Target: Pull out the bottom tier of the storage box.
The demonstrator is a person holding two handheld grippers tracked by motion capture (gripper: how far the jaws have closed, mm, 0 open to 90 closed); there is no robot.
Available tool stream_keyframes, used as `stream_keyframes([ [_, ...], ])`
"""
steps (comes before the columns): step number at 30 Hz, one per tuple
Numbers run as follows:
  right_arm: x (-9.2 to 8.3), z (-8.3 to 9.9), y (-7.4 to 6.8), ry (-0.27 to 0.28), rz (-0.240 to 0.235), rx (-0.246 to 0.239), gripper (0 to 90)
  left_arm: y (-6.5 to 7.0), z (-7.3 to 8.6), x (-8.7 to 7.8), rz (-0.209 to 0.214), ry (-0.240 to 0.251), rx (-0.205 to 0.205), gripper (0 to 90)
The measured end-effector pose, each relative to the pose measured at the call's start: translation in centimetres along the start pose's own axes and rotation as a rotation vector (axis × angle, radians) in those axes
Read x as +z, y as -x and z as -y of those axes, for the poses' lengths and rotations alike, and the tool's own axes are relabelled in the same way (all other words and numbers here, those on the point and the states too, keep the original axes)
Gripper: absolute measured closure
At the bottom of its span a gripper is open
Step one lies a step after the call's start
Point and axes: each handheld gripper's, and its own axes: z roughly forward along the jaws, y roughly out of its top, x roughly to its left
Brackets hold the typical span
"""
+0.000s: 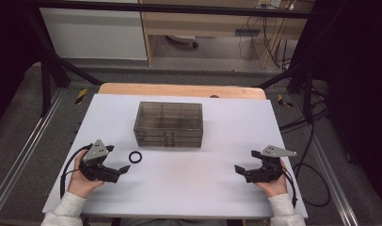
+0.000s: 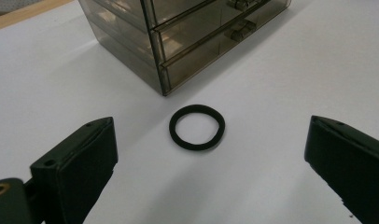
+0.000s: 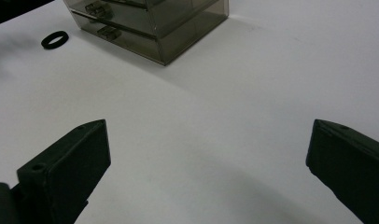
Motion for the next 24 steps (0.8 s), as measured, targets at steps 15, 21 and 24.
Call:
stream_keyframes([
  [15,0.1,0.0,0.0,-0.008,0.002,-0.002,0.5,1.2,-1.5,1.0,-0.035,-0.06,0.122,2.8],
  [21,0.2,0.0,0.0,-0.009,0.001,-0.004,0.5,1.7,-1.9,1.5,-0.038,-0.065,0.155,3.1],
  [24,0.2,0.0,0.0,-0.01,0.001,-0.005,0.5,1.9,-2.2,1.8,-0.04,-0.075,0.176,3.2],
])
